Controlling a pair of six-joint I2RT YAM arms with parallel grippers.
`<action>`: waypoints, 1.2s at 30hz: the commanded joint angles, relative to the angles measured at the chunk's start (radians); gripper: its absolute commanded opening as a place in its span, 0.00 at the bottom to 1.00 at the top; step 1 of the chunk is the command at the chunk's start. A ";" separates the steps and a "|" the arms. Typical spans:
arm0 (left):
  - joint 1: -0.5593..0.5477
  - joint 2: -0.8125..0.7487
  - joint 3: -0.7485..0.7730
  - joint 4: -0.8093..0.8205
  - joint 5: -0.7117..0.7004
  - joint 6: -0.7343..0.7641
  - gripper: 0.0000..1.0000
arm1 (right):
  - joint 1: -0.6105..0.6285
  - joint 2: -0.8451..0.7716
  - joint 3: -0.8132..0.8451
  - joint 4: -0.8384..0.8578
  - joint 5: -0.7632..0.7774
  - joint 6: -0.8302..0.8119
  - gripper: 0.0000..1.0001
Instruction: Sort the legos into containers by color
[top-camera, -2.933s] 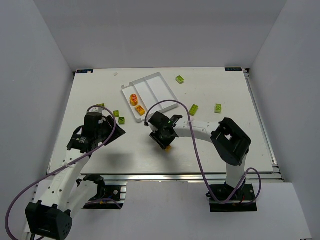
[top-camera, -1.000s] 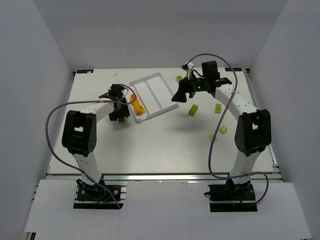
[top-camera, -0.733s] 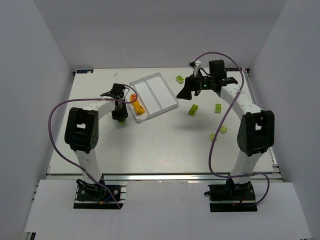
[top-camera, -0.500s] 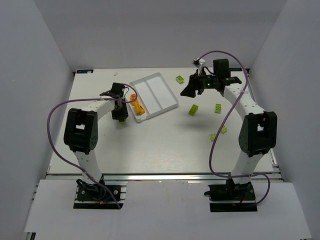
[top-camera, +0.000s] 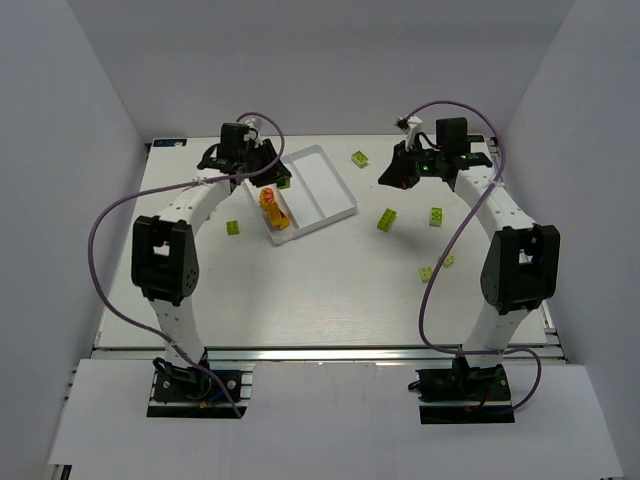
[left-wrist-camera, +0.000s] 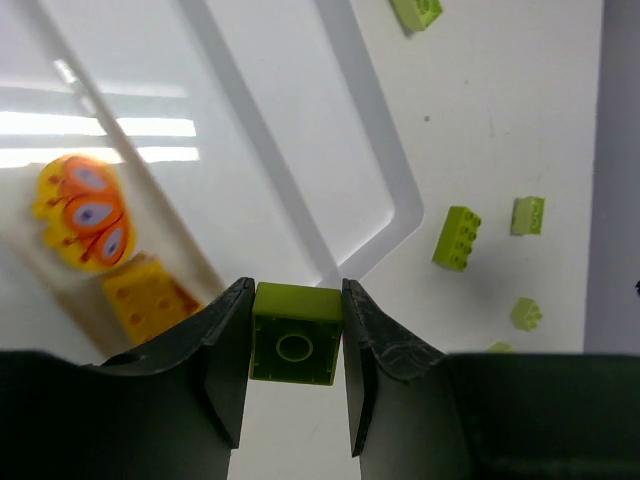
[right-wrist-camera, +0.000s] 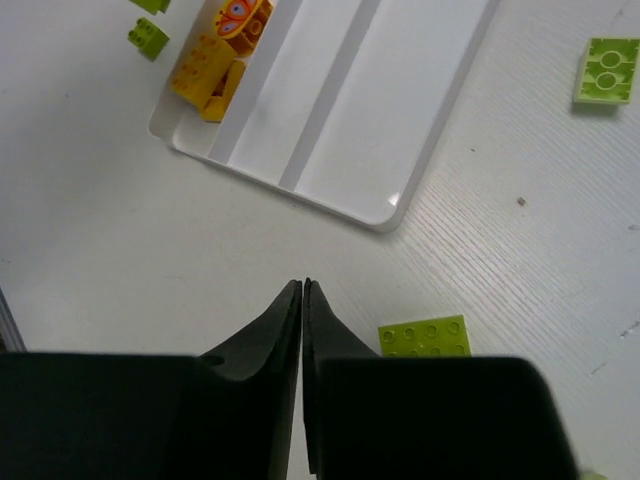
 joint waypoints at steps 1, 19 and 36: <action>-0.022 0.139 0.118 0.089 0.132 -0.075 0.09 | -0.003 -0.028 0.008 -0.033 0.044 -0.024 0.10; -0.064 0.339 0.336 -0.157 -0.100 -0.052 0.61 | -0.015 0.035 -0.002 -0.141 0.289 -0.013 0.58; -0.041 0.082 0.190 -0.108 -0.169 -0.067 0.69 | 0.037 0.150 -0.015 -0.133 0.544 0.375 0.77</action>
